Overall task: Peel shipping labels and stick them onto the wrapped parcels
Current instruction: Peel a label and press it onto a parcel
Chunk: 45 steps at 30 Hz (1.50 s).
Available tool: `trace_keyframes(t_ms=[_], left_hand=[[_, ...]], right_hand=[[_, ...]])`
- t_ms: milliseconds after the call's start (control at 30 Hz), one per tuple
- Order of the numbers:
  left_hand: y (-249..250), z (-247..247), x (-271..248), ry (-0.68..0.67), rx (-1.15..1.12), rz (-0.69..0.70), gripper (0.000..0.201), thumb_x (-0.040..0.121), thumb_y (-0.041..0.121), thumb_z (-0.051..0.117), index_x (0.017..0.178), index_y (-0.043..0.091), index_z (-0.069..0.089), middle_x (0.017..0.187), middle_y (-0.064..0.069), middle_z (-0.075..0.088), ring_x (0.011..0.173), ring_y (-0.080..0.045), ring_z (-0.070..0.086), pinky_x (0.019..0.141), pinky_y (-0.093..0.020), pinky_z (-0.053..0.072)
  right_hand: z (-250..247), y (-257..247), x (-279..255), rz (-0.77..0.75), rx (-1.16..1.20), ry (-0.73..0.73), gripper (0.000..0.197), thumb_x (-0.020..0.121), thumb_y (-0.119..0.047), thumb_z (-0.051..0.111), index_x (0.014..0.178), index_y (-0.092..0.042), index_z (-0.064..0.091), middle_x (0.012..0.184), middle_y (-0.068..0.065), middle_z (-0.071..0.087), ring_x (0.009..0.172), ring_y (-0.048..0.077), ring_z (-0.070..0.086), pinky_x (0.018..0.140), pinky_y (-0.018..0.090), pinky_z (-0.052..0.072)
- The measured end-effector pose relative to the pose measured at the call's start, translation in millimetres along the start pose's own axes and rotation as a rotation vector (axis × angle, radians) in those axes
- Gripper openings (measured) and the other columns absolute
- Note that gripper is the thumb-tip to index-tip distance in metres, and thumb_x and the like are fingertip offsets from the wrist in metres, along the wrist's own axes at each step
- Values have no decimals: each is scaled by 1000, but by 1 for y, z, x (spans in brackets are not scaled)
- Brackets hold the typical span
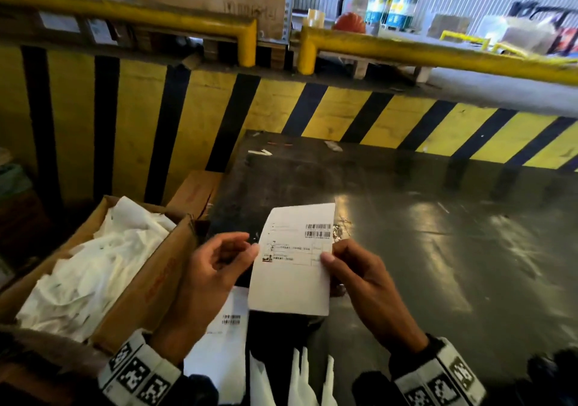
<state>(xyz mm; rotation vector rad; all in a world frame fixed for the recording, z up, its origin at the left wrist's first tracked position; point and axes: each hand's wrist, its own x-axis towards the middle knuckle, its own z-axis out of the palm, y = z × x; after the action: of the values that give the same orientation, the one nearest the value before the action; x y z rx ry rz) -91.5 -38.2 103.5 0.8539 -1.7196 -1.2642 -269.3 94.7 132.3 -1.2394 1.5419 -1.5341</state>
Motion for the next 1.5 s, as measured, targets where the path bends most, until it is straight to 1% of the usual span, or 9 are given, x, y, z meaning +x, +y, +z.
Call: trace_keyframes(t_ms=[100, 267, 433, 600, 767, 933, 1200, 1367, 1500], left_hand=[[-7, 4, 3, -128, -60, -70, 12, 77, 29, 64, 86, 22, 68, 84, 15, 73, 84, -6, 68, 64, -15, 53], [-19, 21, 9, -181, -53, -175, 2, 81, 7, 66, 80, 6, 68, 78, 6, 74, 74, -10, 70, 59, -14, 52], [-25, 39, 43, -165, 17, -279, 5, 82, 9, 68, 78, 7, 69, 77, -5, 73, 70, -16, 69, 63, -25, 57], [-24, 60, 86, -159, 67, -303, 8, 82, 7, 68, 74, 5, 69, 68, -3, 71, 48, -1, 60, 48, -15, 46], [-37, 71, 103, -195, 132, -365, 11, 81, 4, 68, 70, 1, 67, 66, -16, 69, 36, -9, 52, 42, -19, 43], [-42, 74, 107, -219, 185, -400, 12, 80, 5, 69, 68, 2, 65, 67, -13, 70, 37, -11, 54, 45, -23, 44], [-34, 76, 109, -254, 277, -410, 15, 81, 6, 67, 66, 2, 65, 62, -4, 65, 33, -5, 52, 34, -12, 34], [-32, 76, 110, -268, 318, -415, 15, 79, 7, 66, 68, -3, 66, 59, -6, 66, 34, -9, 53, 33, -15, 34], [-30, 76, 111, -298, 357, -427, 21, 79, 9, 66, 60, 3, 62, 55, -3, 65, 34, -10, 53, 33, -17, 33]], right_hand=[[-5, 13, -1, 69, -65, -14, 27, 89, -26, 53, 83, 0, 60, 81, 8, 68, 66, 21, 59, 60, 26, 51], [-13, 42, 5, 286, -122, 22, 31, 92, -21, 53, 84, 8, 60, 66, 1, 63, 54, 7, 56, 55, 19, 47], [-25, 50, 36, 353, -201, 57, 28, 94, -19, 54, 72, -3, 60, 52, -4, 59, 45, 8, 54, 48, 20, 44], [-42, 58, 77, 380, -333, 91, 29, 94, -20, 55, 66, -10, 59, 56, -4, 57, 39, 3, 48, 42, 18, 38], [-52, 73, 98, 430, -441, 68, 38, 91, -19, 59, 54, -12, 54, 41, -8, 49, 33, 3, 40, 39, 18, 31], [-50, 76, 96, 482, -437, 65, 37, 91, -18, 58, 55, -12, 53, 33, -11, 47, 30, 0, 36, 36, 14, 28], [-46, 73, 93, 484, -470, 63, 31, 91, -19, 59, 63, -6, 61, 58, 1, 56, 49, 10, 45, 46, 19, 34], [-44, 70, 92, 485, -519, 59, 35, 92, -17, 57, 57, -14, 54, 54, -2, 51, 44, 7, 40, 38, 10, 30], [-43, 68, 91, 498, -550, 50, 33, 91, -18, 57, 59, -13, 56, 56, -2, 52, 47, 8, 42, 41, 13, 31]])
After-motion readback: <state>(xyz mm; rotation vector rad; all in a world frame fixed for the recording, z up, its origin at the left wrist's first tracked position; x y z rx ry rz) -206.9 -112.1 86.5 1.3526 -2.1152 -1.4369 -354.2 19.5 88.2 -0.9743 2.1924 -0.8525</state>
